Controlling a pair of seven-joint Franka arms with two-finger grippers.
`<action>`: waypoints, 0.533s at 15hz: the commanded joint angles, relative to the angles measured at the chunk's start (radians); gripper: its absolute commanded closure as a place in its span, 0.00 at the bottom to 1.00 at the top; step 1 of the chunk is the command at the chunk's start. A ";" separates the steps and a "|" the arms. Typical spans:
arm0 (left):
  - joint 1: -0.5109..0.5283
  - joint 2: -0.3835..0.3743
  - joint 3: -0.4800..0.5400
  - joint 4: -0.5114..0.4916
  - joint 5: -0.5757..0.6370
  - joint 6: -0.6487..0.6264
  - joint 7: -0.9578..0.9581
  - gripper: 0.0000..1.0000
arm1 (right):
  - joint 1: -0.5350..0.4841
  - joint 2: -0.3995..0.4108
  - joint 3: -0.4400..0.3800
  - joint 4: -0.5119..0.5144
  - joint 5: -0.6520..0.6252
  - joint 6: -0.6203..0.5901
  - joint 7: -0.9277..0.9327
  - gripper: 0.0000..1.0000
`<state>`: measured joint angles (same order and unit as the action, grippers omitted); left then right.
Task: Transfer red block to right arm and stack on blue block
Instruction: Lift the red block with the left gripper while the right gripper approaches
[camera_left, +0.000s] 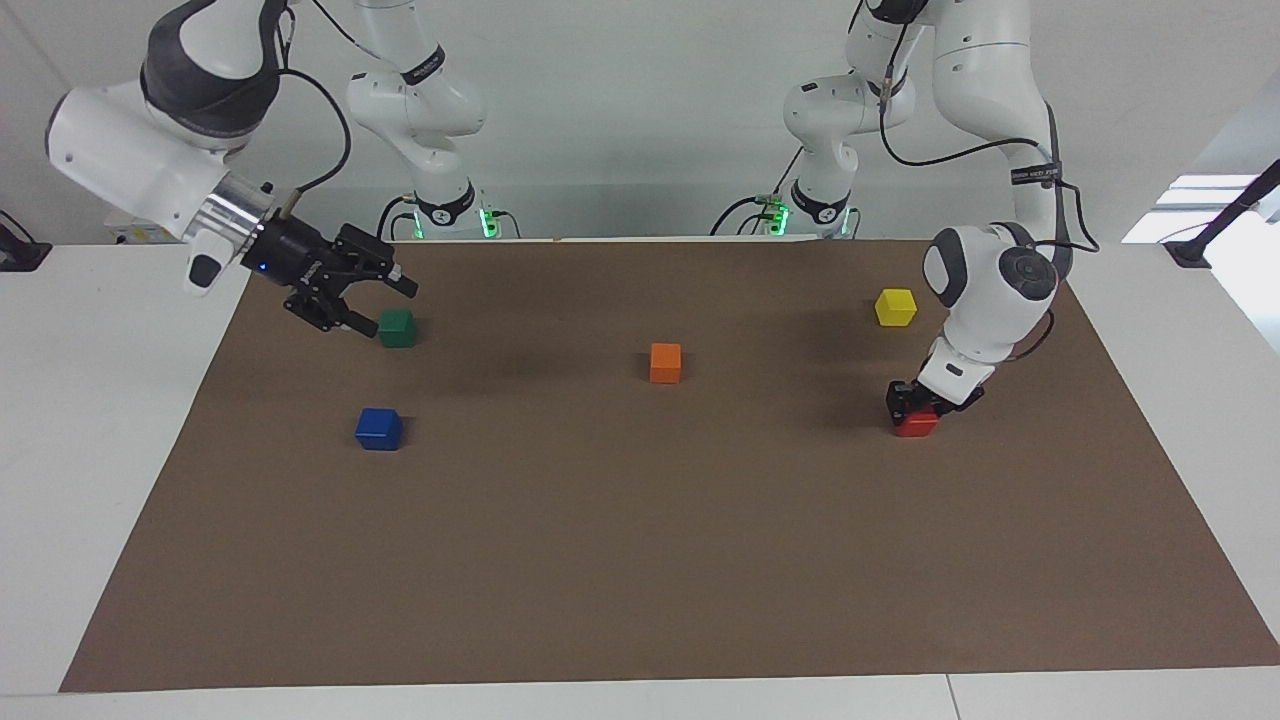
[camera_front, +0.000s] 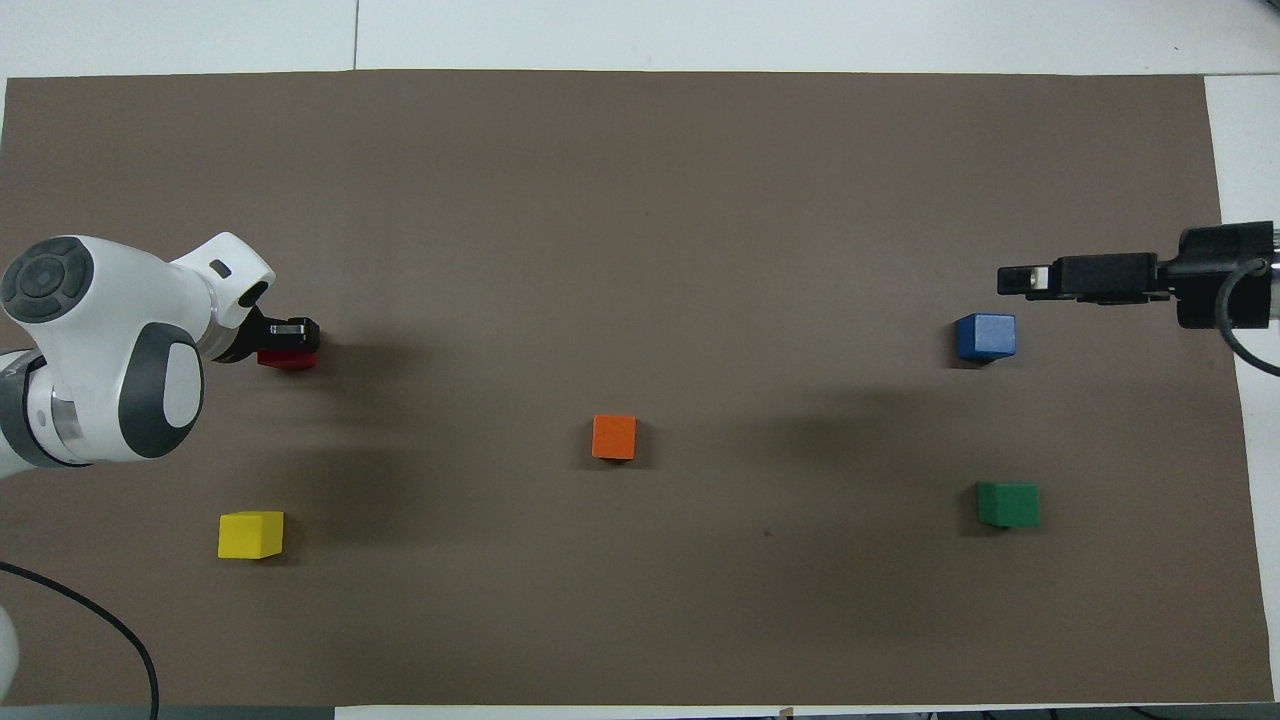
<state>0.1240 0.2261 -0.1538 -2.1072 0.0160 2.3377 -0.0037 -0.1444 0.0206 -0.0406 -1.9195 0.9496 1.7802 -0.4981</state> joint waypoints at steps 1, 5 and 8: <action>-0.001 -0.016 -0.006 0.077 -0.007 -0.151 -0.103 1.00 | 0.017 0.054 0.010 0.013 0.162 -0.013 -0.016 0.00; -0.058 -0.021 -0.013 0.346 -0.189 -0.509 -0.460 1.00 | 0.101 0.096 0.011 -0.027 0.429 -0.044 0.042 0.00; -0.060 -0.069 -0.039 0.412 -0.347 -0.613 -0.758 1.00 | 0.137 0.154 0.013 -0.061 0.621 -0.163 0.041 0.00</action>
<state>0.0686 0.1837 -0.1877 -1.7319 -0.2483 1.7934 -0.5953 -0.0054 0.1378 -0.0292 -1.9542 1.4666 1.6998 -0.4604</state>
